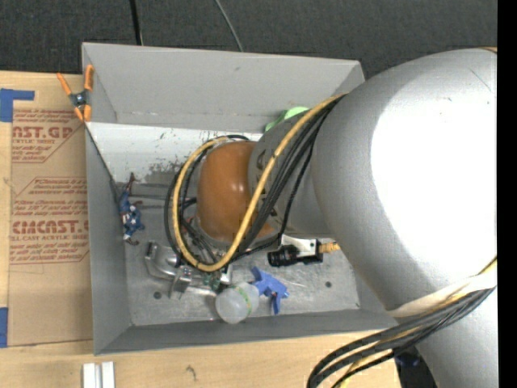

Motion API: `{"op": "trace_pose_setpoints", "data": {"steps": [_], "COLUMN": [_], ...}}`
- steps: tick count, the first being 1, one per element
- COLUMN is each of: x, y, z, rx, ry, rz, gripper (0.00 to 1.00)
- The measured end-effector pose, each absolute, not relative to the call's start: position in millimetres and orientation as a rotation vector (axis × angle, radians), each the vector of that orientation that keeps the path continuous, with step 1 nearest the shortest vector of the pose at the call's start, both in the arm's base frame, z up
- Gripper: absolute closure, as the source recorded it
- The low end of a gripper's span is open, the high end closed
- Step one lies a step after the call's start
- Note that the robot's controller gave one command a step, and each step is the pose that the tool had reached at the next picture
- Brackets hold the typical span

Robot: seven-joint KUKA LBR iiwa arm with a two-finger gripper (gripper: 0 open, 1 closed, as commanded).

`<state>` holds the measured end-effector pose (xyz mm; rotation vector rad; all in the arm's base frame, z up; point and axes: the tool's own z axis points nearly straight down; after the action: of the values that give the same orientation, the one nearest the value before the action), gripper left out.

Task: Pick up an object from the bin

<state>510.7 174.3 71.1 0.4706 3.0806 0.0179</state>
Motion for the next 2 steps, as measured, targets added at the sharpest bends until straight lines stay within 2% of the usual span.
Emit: {"op": "trace_pose_setpoints", "data": {"steps": [2], "x": [509.1], "y": [173.9], "z": [73.6], "rx": [0.516], "ry": [3.083], "rz": [0.012], "gripper": [1.0]}}
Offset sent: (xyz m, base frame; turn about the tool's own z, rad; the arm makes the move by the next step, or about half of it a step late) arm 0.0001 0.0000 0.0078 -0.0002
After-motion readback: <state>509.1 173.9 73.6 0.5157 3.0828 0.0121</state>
